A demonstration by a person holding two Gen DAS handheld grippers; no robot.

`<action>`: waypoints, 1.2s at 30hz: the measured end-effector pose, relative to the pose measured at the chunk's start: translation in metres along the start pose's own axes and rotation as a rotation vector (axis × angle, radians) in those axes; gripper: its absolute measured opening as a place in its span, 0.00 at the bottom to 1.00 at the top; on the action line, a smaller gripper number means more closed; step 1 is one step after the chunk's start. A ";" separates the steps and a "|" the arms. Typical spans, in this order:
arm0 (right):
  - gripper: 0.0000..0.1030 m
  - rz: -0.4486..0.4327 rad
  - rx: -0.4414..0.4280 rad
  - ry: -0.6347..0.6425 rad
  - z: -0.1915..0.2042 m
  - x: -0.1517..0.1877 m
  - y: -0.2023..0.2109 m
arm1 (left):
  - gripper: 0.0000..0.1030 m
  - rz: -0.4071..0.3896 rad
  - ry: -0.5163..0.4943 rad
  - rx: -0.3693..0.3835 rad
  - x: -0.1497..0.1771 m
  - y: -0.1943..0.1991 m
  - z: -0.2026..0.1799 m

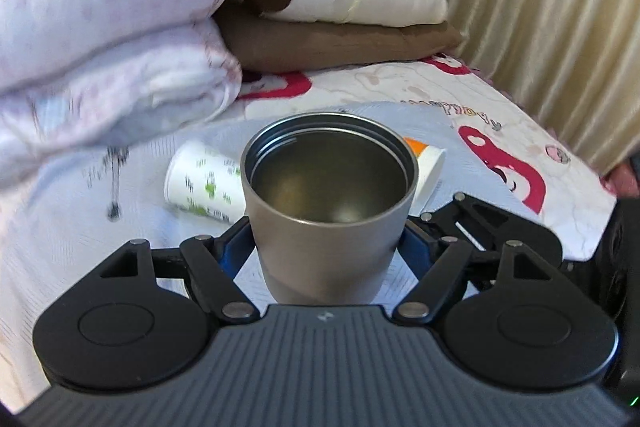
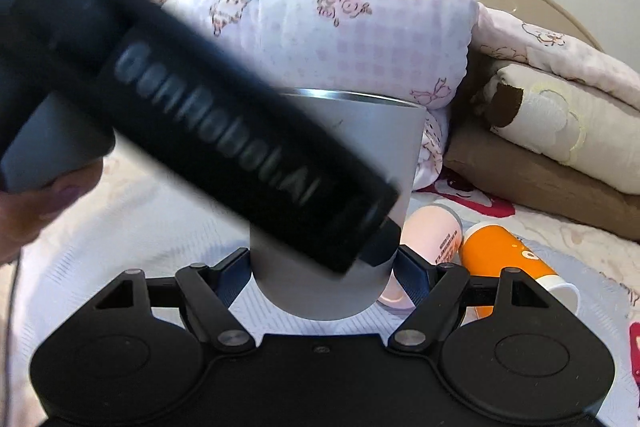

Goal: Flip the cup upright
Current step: 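Lower the upright grey tumbler onto the cloth with the left tool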

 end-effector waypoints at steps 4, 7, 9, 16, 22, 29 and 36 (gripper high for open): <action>0.79 0.037 0.014 -0.009 -0.002 0.010 -0.016 | 0.73 0.017 -0.001 -0.021 0.010 -0.016 0.000; 0.79 0.048 0.028 -0.011 -0.004 0.012 -0.024 | 0.73 0.014 -0.002 -0.034 0.013 -0.023 0.000; 0.79 0.056 0.027 -0.016 -0.006 0.011 -0.031 | 0.73 0.015 -0.002 -0.039 0.015 -0.027 0.000; 0.79 0.096 -0.012 -0.111 -0.020 0.012 -0.037 | 0.73 0.027 0.012 -0.006 0.023 -0.033 0.001; 0.79 0.123 0.001 -0.071 -0.018 0.017 -0.045 | 0.74 0.064 -0.016 -0.006 0.031 -0.040 -0.005; 0.79 0.133 0.030 -0.023 -0.019 0.020 -0.051 | 0.74 0.062 -0.036 -0.015 0.036 -0.040 -0.012; 0.79 0.140 0.030 -0.047 -0.016 0.024 -0.043 | 0.74 0.057 -0.046 -0.019 0.037 -0.039 -0.017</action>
Point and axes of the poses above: each gripper's, at about its wrist camera, not at the fingertips, and y roughly against the way its jaws point, z to its left, x to its underside, the point moved 3 cm from there along -y, roughly the way its jaws point, and after that the axes turned 15 degrees about -y, right-handed, at the moved point
